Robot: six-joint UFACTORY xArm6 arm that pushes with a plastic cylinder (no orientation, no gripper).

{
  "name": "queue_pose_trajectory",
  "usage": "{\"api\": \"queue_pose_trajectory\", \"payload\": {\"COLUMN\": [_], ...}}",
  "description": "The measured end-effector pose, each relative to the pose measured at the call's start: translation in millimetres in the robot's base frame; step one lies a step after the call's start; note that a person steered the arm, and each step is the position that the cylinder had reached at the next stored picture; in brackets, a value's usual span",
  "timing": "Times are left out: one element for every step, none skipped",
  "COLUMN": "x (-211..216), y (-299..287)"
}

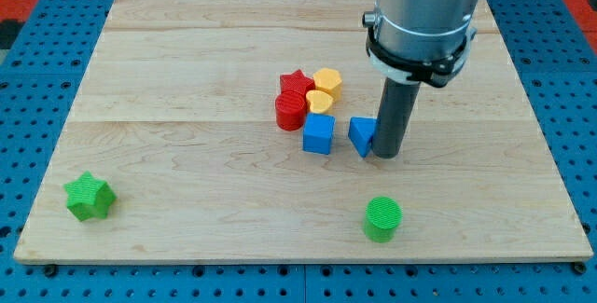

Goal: Move the green circle right to the blue cube

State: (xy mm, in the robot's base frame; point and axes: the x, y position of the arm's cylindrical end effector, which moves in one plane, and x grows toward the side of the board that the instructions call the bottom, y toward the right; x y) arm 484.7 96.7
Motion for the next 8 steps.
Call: {"api": "queue_pose_trajectory", "payload": {"x": [-20,-27,1,41,122,132,132,128], "y": [0,0,55,131,99,68,2,-19]}}
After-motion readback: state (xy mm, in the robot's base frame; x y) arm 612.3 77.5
